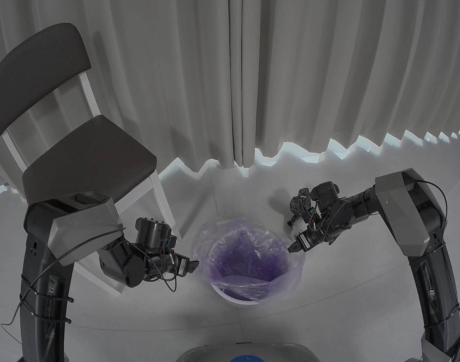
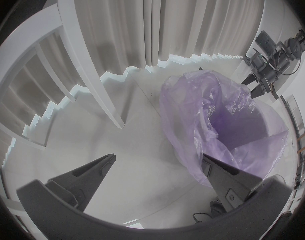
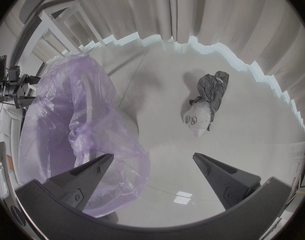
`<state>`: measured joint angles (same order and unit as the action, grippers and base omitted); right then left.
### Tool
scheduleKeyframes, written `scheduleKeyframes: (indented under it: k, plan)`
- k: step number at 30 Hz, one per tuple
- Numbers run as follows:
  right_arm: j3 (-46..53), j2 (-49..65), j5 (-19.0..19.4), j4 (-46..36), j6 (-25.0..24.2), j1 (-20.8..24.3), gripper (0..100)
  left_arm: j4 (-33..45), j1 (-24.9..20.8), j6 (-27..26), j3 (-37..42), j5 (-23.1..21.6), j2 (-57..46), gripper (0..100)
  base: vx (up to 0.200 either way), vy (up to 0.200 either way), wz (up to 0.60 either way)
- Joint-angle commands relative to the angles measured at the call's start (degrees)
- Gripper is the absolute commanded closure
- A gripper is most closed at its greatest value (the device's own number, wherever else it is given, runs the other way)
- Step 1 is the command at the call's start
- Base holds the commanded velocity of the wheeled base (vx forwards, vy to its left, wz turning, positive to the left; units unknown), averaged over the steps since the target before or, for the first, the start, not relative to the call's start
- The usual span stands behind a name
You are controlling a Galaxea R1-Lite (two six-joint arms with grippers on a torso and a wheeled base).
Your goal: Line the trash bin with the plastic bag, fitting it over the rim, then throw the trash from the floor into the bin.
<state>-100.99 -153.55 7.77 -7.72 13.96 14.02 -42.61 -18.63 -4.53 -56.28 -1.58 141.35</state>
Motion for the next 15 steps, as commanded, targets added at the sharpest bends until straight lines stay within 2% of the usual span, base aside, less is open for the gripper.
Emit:
scheduleKeyframes:
  k: [1,15]
  plan:
    - [5.54,4.23,0.58,3.59,-0.25,-1.01,0,-1.60,0.08,0.23,1.70,-0.17,-2.75,0,0.000,0.000,0.00]
    - [23.29,14.69,2.17,17.65,-0.42,-3.74,0,-1.95,-0.36,3.22,3.11,-0.26,-8.28,0,0.000,0.000,0.00]
